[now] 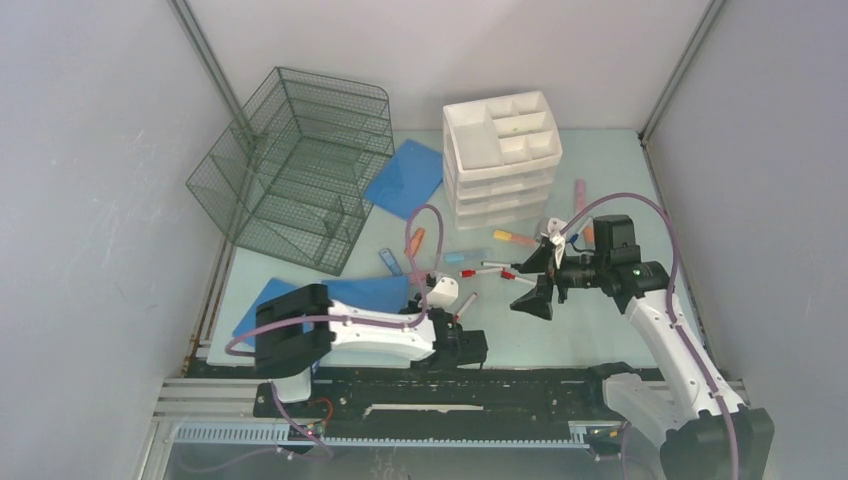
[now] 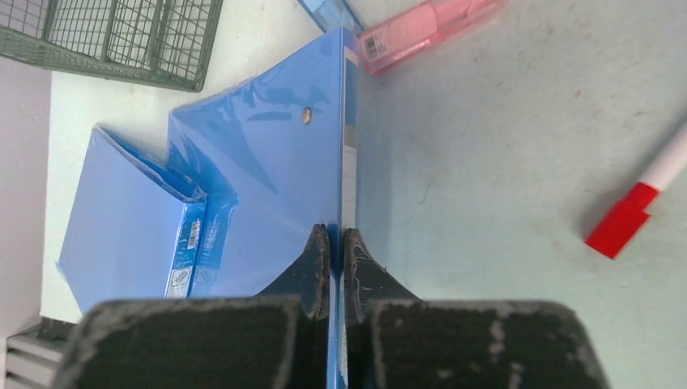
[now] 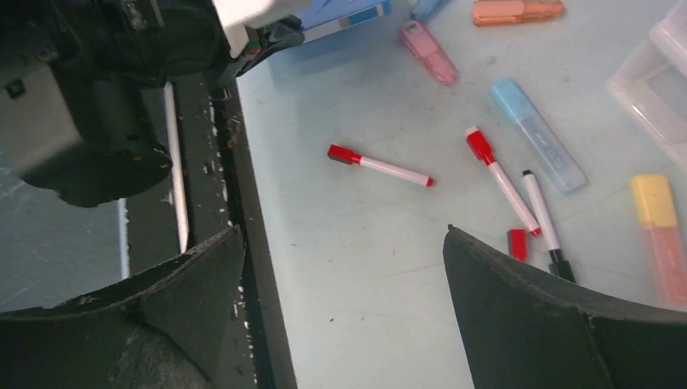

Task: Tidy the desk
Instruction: Pick up the folder from the corner of the board.

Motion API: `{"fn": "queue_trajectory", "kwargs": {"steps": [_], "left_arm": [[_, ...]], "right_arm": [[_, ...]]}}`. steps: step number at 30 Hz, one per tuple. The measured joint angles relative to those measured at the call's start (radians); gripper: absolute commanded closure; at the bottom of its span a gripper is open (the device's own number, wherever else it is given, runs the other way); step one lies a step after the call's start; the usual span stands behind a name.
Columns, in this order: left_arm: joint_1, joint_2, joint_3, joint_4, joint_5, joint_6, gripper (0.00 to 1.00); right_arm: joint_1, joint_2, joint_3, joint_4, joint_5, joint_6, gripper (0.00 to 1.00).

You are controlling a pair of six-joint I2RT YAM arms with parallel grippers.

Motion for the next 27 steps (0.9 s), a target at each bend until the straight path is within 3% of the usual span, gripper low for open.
{"fn": "queue_trajectory", "kwargs": {"steps": [11, 18, 27], "left_arm": [[-0.032, -0.205, 0.0, 0.074, -0.01, 0.091, 1.0], [-0.034, -0.386, -0.08, 0.271, 0.031, 0.211, 1.0], [-0.034, -0.503, -0.161, 0.436, 0.089, 0.309, 1.0]], "right_arm": [[0.03, 0.184, 0.0, 0.202, -0.148, 0.345, 0.0], [0.175, 0.241, -0.032, 0.468, 0.011, 0.709, 0.0], [0.216, 0.412, -0.034, 0.802, 0.072, 1.089, 0.0]]}}
